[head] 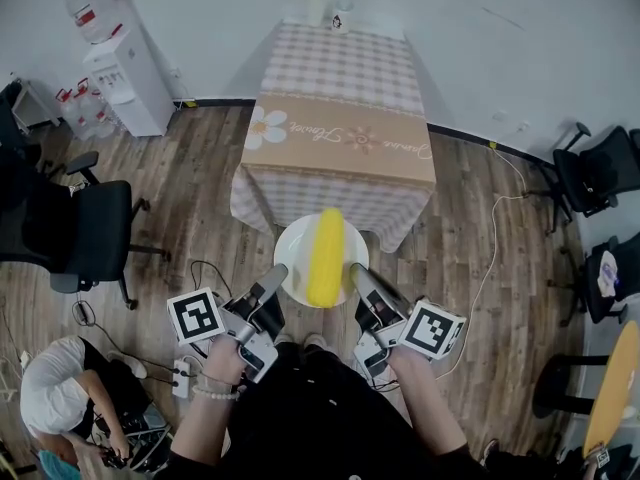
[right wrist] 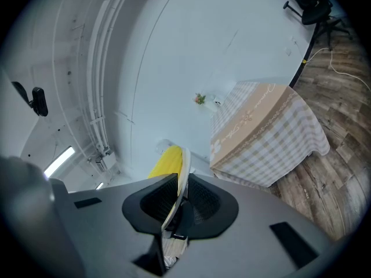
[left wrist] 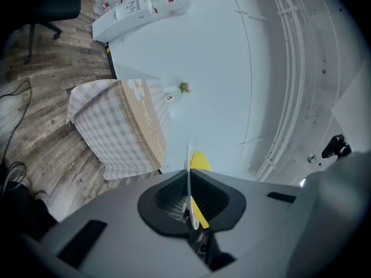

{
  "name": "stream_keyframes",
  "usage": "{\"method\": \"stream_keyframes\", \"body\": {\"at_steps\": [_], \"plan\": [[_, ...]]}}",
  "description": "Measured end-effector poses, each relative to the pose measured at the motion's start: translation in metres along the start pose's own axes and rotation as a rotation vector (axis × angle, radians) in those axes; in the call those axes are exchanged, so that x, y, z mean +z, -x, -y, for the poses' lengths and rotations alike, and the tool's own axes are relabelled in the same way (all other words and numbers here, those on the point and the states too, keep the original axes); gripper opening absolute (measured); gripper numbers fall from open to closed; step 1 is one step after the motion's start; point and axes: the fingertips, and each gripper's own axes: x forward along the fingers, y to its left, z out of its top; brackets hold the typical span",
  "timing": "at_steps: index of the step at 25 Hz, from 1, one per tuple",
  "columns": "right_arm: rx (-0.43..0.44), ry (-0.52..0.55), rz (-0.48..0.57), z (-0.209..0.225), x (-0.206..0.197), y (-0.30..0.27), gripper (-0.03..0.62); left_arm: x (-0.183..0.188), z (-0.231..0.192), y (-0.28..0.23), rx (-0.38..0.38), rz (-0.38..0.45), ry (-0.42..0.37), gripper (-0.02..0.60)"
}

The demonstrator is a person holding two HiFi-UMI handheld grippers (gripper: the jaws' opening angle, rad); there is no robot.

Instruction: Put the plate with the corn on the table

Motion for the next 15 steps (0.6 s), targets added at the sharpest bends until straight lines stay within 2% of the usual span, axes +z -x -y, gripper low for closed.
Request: {"method": "stream_keyframes", "body": {"at_steps": [15], "plan": [[0.005, -0.005, -0.007, 0.016, 0.016, 0.028, 0.074, -0.028, 0.011, -0.023, -0.006, 0.012, -0.017, 0.021]]}}
